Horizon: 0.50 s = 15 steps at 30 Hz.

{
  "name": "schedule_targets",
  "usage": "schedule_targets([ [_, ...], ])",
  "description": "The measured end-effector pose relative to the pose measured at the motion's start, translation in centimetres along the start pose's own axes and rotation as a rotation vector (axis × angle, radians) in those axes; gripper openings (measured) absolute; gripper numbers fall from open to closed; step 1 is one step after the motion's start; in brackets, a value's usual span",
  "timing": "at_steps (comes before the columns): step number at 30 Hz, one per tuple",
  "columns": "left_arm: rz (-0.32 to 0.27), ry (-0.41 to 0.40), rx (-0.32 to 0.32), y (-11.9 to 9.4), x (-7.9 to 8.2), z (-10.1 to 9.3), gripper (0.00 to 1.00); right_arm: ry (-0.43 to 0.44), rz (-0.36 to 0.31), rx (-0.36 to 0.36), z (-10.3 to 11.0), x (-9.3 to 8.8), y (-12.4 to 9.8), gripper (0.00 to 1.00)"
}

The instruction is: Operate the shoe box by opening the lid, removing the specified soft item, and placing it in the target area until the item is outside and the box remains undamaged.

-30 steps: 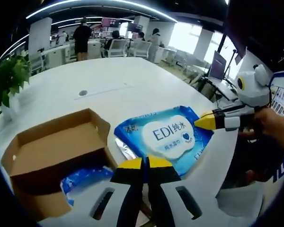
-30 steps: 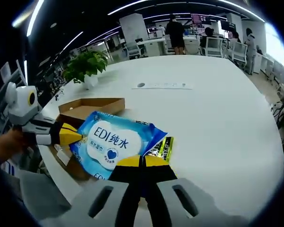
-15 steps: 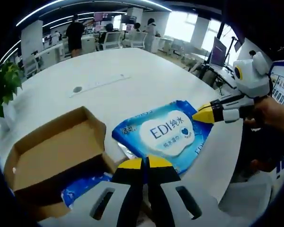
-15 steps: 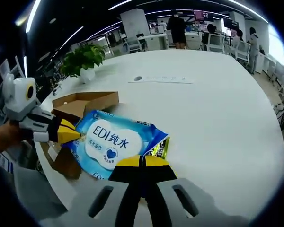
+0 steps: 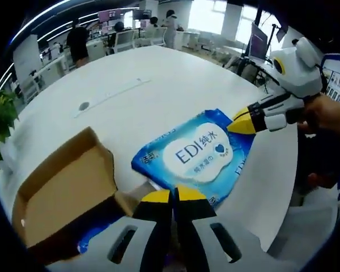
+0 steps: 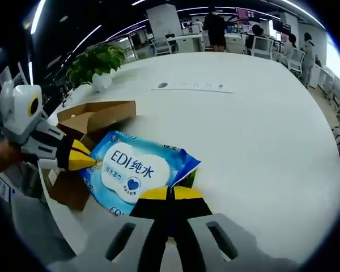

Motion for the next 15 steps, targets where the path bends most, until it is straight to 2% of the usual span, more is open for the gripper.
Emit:
schedule_targets([
  [7, 0.038, 0.045, 0.016, 0.9, -0.3, -0.1, 0.00, -0.017, 0.009, 0.009, -0.5, -0.3, 0.9, 0.00],
  [15, 0.055, 0.077, 0.028, 1.3, -0.6, 0.0, 0.00, -0.021, 0.018, 0.015, -0.5, -0.9, 1.5, 0.00],
])
Point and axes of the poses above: the point that each gripper's makers call its tool centre point, and the gripper's own axes: y roughly forward along the fingers, z roughly to its left, x roughly out of its top, the point moved 7 cm from there along -y, roughly backward along the fingers, and after that the axes turned 13 degrees about -y, right-handed, at the moved point
